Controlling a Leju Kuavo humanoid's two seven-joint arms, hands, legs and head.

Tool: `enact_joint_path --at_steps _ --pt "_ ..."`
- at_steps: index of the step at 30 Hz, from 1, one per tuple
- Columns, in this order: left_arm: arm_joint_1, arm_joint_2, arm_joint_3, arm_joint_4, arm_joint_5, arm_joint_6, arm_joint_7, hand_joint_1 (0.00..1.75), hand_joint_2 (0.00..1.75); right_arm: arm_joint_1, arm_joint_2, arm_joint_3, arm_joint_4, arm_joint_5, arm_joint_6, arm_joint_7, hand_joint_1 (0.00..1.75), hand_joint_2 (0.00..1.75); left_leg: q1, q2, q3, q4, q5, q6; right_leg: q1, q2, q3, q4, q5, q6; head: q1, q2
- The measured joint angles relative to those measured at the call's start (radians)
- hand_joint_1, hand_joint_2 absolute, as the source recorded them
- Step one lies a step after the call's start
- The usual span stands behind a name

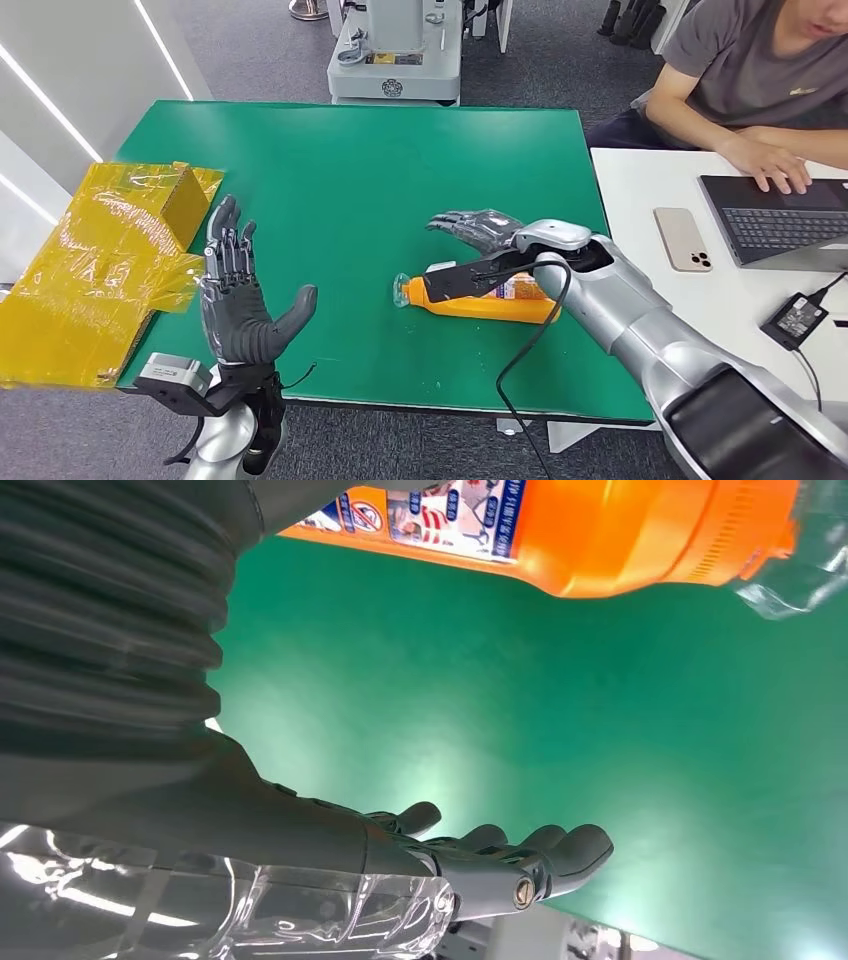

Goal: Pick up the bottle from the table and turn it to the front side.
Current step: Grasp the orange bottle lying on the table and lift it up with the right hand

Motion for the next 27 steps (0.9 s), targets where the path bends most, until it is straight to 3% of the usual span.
enact_joint_path --at_steps 11,27 --pt "-0.013 0.0 0.0 0.009 0.006 0.011 0.014 0.0 1.75 0.034 -0.014 0.069 0.069 -0.036 -0.036 0.031 0.0 1.75 0.0 0.0 0.0 0.0 0.0 0.0 0.0 0.0 0.0 0.0 0.0 0.0 0.0 0.0" --pt "-0.028 0.0 0.0 0.027 0.014 0.021 0.033 0.0 1.75 0.12 -0.076 0.115 0.117 -0.012 -0.112 0.149 0.0 1.75 0.0 0.0 0.0 0.0 -0.001 0.001 0.0 0.0 0.0 0.0 0.0 0.0 0.0 0.0"
